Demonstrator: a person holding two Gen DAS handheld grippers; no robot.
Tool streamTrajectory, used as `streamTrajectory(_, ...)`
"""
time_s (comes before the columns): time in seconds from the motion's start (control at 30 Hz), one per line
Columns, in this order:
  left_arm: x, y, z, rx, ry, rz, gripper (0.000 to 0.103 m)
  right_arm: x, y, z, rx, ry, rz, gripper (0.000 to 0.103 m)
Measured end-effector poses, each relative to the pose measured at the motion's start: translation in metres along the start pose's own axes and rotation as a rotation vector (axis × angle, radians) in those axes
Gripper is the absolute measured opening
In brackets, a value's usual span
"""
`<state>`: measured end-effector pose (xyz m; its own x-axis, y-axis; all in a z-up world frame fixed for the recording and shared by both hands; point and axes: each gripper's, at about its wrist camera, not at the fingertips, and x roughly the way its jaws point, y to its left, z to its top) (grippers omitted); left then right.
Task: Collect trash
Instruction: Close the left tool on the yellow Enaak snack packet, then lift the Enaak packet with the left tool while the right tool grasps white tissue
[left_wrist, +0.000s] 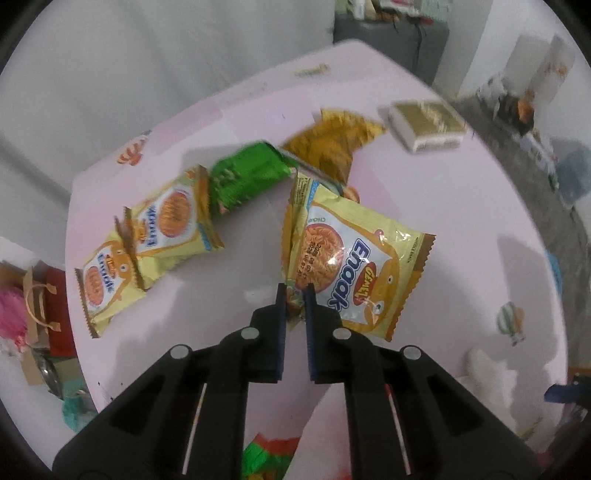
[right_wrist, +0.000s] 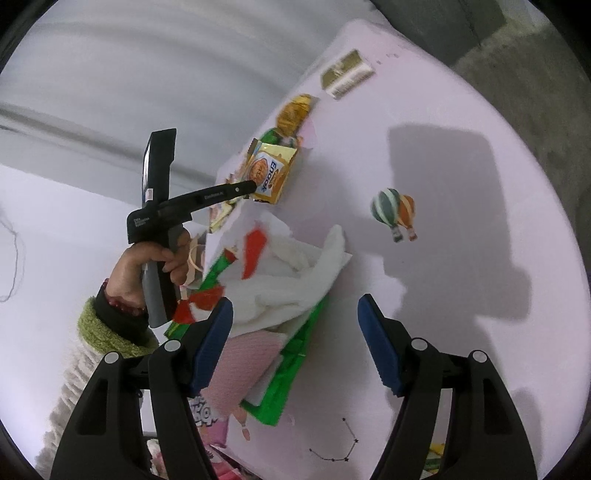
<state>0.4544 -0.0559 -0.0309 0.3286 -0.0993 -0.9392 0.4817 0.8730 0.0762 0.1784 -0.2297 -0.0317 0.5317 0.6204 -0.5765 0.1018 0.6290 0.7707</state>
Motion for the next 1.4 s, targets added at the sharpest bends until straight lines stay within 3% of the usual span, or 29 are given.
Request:
streamTrajectory(0.23, -0.045, 0.021, -0.016, -0.077, -0.097, -0.050, 0.007, 0.004, 0.042, -0.007, -0.155, 0.005, 0.009, 0.069)
streamTrajectory(0.5, -0.073, 0.039, -0.048, -0.100, -0.140, -0.096, 0.007, 0.038, 0.073, -0.012, -0.304, 0.047, -0.072, 0.068)
streamTrajectory(0.67, -0.084, 0.046, -0.065, -0.114, -0.152, -0.124, 0.007, 0.063, 0.078, -0.014, -0.385, 0.060, -0.237, 0.052)
streamTrajectory(0.73, -0.087, 0.049, -0.071, -0.122, -0.155, -0.136, 0.007, 0.068, 0.075, -0.011, -0.376, 0.060, -0.258, 0.034)
streamTrajectory(0.83, -0.091, 0.053, -0.077, -0.129, -0.158, -0.148, 0.007, 0.064, 0.073, -0.005, -0.342, 0.044, -0.250, 0.013)
streamTrajectory(0.9, -0.093, 0.055, -0.081, -0.133, -0.163, -0.152, 0.007, 0.055, 0.074, 0.000, -0.316, 0.007, -0.238, 0.010)
streamTrajectory(1.4, -0.136, 0.058, -0.100, -0.146, -0.233, -0.155, 0.007, -0.037, 0.100, 0.014, -0.270, -0.263, -0.104, 0.008)
